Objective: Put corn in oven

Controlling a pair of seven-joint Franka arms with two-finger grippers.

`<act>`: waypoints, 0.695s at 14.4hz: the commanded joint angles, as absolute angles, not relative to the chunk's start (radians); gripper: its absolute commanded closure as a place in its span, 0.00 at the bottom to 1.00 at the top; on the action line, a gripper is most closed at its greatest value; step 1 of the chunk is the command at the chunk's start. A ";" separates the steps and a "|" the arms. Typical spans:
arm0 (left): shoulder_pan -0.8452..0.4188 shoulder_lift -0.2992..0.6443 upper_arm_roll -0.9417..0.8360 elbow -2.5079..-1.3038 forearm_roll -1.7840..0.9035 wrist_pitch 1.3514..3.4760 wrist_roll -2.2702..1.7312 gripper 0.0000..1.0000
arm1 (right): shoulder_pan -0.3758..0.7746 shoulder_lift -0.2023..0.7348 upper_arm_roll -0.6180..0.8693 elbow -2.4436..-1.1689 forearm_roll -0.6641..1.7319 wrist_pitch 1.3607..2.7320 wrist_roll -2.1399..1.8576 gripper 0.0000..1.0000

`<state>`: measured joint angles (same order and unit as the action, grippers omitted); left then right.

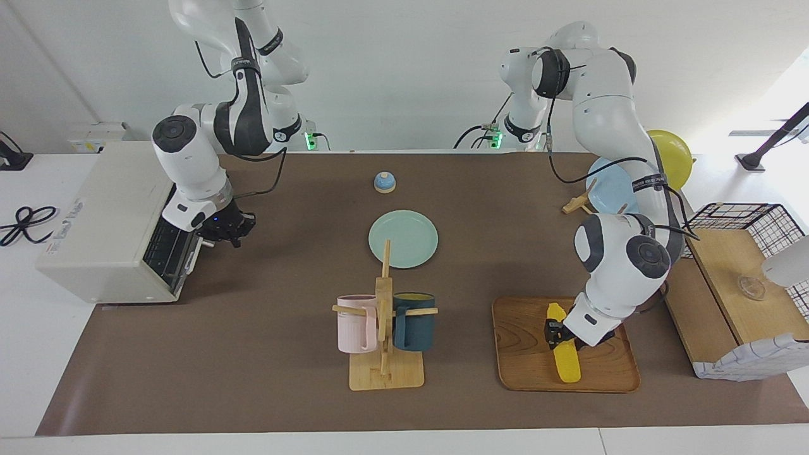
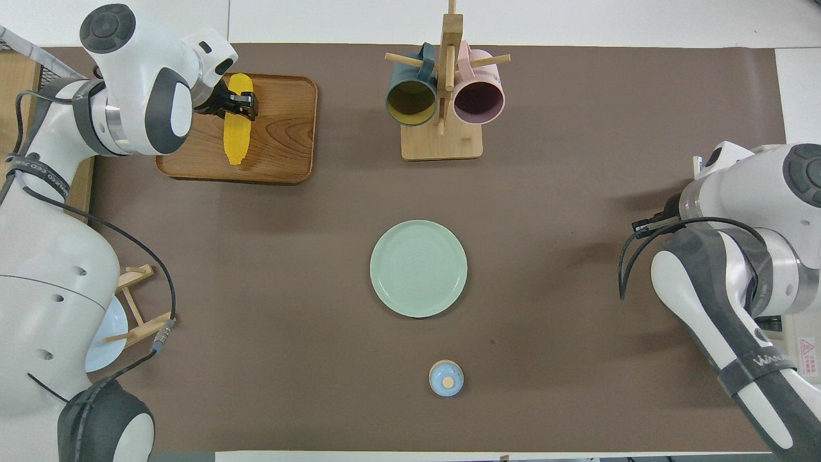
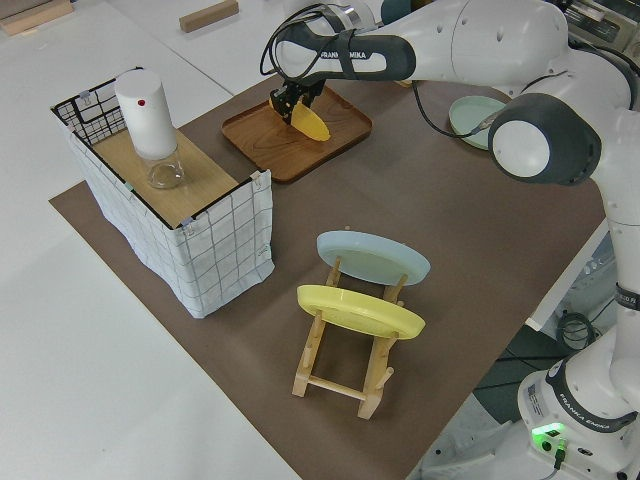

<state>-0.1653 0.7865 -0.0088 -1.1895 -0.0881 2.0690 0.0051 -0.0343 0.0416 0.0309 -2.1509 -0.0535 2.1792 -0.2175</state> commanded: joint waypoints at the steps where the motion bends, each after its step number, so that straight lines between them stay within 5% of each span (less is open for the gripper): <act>1: -0.169 0.733 0.005 -1.177 -0.146 1.994 0.014 1.00 | 0.007 0.046 0.026 -2.174 -0.044 2.218 -0.154 1.00; 6: -0.181 0.600 -0.006 -1.193 -0.150 1.896 -0.052 1.00 | 0.035 0.031 0.026 -2.230 -0.044 2.258 -0.098 1.00; 10: -0.244 0.427 -0.006 -1.331 -0.149 1.781 -0.150 1.00 | 0.037 0.021 0.026 -2.255 -0.044 2.270 -0.097 1.00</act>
<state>-0.2067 0.5418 -0.0148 -1.1993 -0.1424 1.8024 -0.0922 0.0400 0.0493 0.0245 -2.2242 -0.0536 2.2495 -0.1047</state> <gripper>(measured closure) 0.458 0.991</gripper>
